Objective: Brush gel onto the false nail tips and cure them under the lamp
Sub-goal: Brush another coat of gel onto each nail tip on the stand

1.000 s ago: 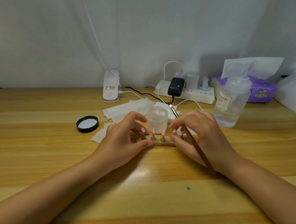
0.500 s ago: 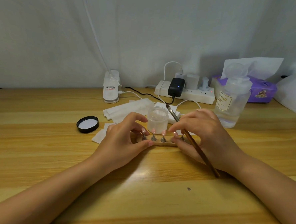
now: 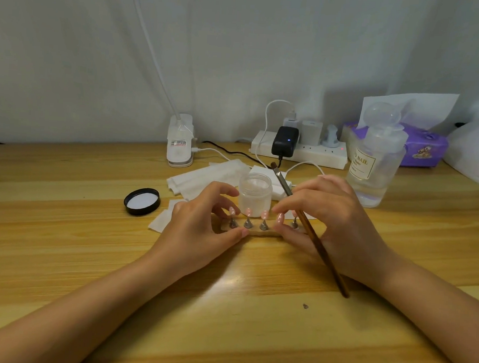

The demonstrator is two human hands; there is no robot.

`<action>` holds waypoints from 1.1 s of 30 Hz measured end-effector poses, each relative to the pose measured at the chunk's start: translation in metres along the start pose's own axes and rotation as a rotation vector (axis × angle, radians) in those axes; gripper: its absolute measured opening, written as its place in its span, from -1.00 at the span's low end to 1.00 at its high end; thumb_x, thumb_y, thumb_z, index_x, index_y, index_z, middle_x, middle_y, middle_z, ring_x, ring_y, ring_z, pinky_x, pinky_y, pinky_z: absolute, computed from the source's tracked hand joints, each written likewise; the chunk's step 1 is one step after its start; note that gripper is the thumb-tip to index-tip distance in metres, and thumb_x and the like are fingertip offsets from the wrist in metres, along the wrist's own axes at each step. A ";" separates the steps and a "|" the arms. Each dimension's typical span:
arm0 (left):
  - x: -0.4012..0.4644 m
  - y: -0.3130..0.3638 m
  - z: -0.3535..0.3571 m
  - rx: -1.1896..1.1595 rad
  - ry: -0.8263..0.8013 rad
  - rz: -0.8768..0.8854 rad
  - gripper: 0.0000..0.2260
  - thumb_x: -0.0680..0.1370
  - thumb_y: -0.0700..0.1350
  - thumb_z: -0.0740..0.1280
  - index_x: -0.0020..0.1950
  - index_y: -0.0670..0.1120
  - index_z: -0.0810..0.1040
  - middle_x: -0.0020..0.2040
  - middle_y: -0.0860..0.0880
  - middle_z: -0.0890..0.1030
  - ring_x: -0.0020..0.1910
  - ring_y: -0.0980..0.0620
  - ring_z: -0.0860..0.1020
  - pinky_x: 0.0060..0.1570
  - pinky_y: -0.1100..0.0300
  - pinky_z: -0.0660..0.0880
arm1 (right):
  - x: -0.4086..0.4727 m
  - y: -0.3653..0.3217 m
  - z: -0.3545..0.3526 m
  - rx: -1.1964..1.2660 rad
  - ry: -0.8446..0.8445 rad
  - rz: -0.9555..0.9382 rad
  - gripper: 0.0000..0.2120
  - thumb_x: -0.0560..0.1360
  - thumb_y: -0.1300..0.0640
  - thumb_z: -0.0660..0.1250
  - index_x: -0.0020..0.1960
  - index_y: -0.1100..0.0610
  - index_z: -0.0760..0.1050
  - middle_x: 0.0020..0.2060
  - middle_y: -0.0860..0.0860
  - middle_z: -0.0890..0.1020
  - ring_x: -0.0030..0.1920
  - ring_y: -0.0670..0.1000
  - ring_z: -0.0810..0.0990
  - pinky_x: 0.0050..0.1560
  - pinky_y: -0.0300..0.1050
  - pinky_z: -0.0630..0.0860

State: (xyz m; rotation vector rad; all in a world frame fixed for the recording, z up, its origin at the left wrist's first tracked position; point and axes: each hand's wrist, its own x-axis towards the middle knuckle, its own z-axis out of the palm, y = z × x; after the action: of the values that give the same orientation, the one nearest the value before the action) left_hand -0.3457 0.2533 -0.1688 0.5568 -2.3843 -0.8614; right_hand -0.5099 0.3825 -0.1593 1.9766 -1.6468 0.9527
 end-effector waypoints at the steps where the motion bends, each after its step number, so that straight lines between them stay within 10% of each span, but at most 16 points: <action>1: 0.000 0.000 0.000 0.014 0.013 0.016 -0.59 0.36 -0.01 0.47 0.03 0.24 0.30 -0.04 0.23 0.51 -0.01 0.22 0.49 0.20 -0.08 0.36 | 0.001 -0.002 0.000 0.032 0.028 0.021 -0.79 0.41 0.02 0.34 -0.06 0.11 0.60 -0.18 -0.10 0.60 -0.04 -0.13 0.49 0.08 -0.08 0.36; 6: -0.003 0.002 0.001 0.144 0.139 0.209 -0.66 0.34 0.15 0.34 0.03 0.25 0.30 0.03 0.30 0.41 0.11 0.26 0.36 0.14 0.39 0.10 | 0.002 -0.020 0.004 0.295 0.103 0.201 -0.82 0.38 -0.02 0.35 -0.05 0.01 0.53 -0.16 -0.12 0.61 -0.06 -0.17 0.53 0.06 -0.03 0.42; 18: -0.003 0.003 0.003 0.130 0.214 0.461 -0.81 0.39 0.04 0.32 -0.14 -0.05 0.59 -0.16 0.19 0.53 -0.11 0.26 0.45 -0.06 0.09 0.28 | 0.002 -0.040 0.014 0.387 0.135 0.225 -0.80 0.39 0.06 0.37 -0.02 0.11 0.54 -0.16 -0.13 0.60 -0.12 -0.20 0.55 0.00 -0.05 0.50; 24: -0.003 0.001 0.001 0.003 0.271 0.414 -0.94 0.40 0.04 0.36 -0.15 0.14 0.58 -0.23 0.25 0.59 -0.19 0.27 0.51 -0.08 0.04 0.33 | 0.007 -0.035 0.009 0.438 0.203 0.346 -0.79 0.44 -0.03 0.37 0.01 0.05 0.53 -0.16 -0.11 0.61 -0.16 -0.17 0.57 -0.11 -0.29 0.49; 30: 0.000 -0.002 0.000 -0.098 0.323 0.394 -0.84 0.39 -0.10 0.42 -0.05 0.04 0.64 -0.13 0.14 0.65 -0.12 0.18 0.59 -0.05 -0.15 0.46 | 0.025 -0.019 -0.009 0.729 0.319 0.699 -0.64 0.41 -0.19 0.11 -0.24 -0.05 0.61 -0.54 -0.04 0.55 -0.51 -0.20 0.46 -0.45 -0.44 0.37; 33: 0.003 -0.003 -0.001 -0.198 0.293 0.398 -0.82 0.41 -0.18 0.39 0.00 -0.10 0.61 -0.12 0.02 0.64 -0.11 0.15 0.60 -0.05 0.16 0.54 | 0.037 -0.009 -0.010 0.674 0.274 0.775 -0.63 0.44 -0.18 0.16 -0.35 -0.06 0.62 -0.56 -0.16 0.53 -0.46 -0.26 0.47 -0.43 -0.47 0.35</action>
State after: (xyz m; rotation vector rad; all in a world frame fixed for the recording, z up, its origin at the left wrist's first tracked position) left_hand -0.3467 0.2498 -0.1691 0.1111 -2.0170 -0.7646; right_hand -0.5006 0.3659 -0.1249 1.3829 -2.1343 2.1844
